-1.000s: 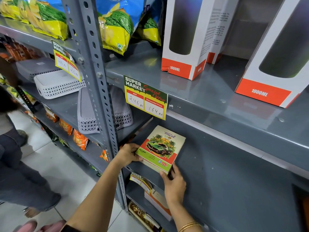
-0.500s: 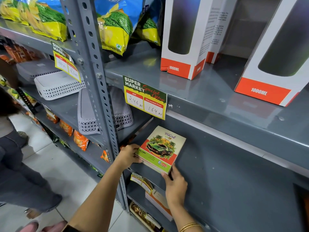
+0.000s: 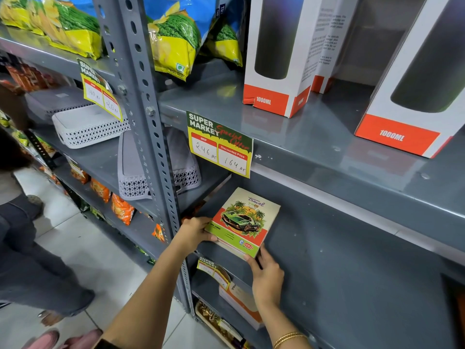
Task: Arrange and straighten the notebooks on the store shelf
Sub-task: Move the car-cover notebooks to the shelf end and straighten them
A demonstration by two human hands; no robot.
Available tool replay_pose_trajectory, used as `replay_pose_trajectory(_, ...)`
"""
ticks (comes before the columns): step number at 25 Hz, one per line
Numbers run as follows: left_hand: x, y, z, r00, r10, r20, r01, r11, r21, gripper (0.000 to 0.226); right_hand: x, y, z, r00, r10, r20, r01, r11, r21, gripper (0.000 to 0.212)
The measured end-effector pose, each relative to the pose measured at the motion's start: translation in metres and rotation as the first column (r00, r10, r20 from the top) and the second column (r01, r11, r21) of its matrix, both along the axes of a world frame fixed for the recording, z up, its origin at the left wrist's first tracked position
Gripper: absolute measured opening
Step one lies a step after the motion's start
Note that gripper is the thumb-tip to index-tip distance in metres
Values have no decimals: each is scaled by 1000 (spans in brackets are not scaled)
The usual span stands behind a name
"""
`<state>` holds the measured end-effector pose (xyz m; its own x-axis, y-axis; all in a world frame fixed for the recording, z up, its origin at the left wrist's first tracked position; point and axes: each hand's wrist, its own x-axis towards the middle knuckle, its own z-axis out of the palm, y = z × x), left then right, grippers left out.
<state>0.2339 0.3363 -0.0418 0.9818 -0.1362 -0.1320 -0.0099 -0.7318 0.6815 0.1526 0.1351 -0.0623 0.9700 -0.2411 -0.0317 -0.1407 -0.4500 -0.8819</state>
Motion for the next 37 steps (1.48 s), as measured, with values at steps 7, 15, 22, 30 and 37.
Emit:
replay_pose_trajectory(7, 0, 0, 0, 999, -36, 33, 34, 997, 74, 43, 0, 2, -1, 1000, -7, 3, 7, 1000, 3, 42)
replay_pose_trajectory(15, 2, 0, -5, 999, -1, 39, -5, 987, 159, 46, 0, 4, -5, 999, -28, 21, 28, 1000, -11, 45)
replay_pose_trajectory(22, 1, -1, -1, 999, 40, -11, -38, 990, 132, 54, 0, 4, -6, 999, -29, 23, 30, 999, -40, 50)
replay_pose_trajectory(30, -8, -10, -9, 990, 136, 32, -139, 983, 118, 48, 0, 8, -11, 997, -64, 32, 66, 996, -67, 53)
replay_pose_trajectory(37, -5, -8, -7, 995, 100, 16, -101, 991, 91, 46, 1, 8, -11, 997, -58, 49, 61, 996, -59, 47)
